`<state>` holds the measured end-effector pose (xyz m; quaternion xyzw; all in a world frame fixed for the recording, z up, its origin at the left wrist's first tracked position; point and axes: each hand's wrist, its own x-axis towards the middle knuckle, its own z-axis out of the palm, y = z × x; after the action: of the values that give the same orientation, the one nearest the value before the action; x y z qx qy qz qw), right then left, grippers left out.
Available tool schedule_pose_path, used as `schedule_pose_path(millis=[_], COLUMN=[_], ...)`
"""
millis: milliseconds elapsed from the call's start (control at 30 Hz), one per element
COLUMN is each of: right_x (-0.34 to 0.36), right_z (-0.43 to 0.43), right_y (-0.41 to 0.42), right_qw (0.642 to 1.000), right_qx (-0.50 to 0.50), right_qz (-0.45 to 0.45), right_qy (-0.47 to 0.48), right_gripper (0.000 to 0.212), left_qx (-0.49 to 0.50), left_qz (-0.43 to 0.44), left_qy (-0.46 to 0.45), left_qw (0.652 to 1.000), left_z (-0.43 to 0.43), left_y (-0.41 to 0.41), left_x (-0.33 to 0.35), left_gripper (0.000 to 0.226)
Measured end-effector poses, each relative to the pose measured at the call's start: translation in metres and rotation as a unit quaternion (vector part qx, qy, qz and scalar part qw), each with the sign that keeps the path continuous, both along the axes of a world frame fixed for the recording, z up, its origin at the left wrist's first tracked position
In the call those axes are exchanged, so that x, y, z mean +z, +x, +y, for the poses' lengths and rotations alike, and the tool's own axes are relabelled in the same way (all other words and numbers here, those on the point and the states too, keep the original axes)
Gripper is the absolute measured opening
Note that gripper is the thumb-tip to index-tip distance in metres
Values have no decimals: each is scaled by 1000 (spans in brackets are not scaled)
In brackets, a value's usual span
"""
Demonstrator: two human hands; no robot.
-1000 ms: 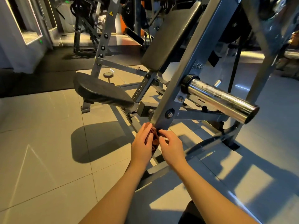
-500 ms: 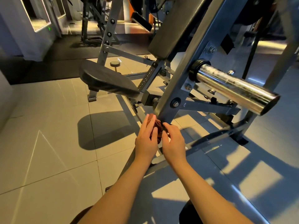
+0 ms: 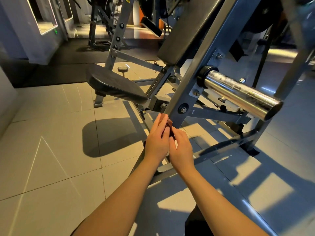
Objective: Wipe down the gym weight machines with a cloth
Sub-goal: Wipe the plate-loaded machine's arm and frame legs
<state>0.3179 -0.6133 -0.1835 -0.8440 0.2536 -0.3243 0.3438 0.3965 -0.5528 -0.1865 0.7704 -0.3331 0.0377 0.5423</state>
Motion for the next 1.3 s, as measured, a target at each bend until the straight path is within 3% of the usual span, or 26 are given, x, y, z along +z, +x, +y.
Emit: schedule_pose_path(millis=[133,233,433,600,767,1000,1167,1300], right_x=[9,8,8,9,1,-25,-32,-41], right_z=[-9,-12,-4,-4,-5,17,31,37], right_y=[3,3,6,8,5,0,-1,0], right_qw=[1000,997,998,999,998,988,981,974], right_qx=[26,52,34,21,33,87,121,145], right_qz=[11,63,59,35,43,121,109,83], right_qy=[2,-19,-14,2,12,35,102,155], right_gripper=[34,33,33,34,34,37,36,37], left_qx=[17,36,48,-18,6,51,52,84], left_qz=[-4,41,120,78,65,109,185,268], left_qy=[1,22,38,-17,-25,87,10,-87], left_qw=[1000,998,991,997,998,989,981,956], left_z=[1,19,32,5,4,52,63,73], left_y=[11,9,14,16,15,15,-1,-14], left_x=[-7,-36,-41,-2,-29,-75,-58,-56], left_gripper=[44,43,42,44,44,46,45,27])
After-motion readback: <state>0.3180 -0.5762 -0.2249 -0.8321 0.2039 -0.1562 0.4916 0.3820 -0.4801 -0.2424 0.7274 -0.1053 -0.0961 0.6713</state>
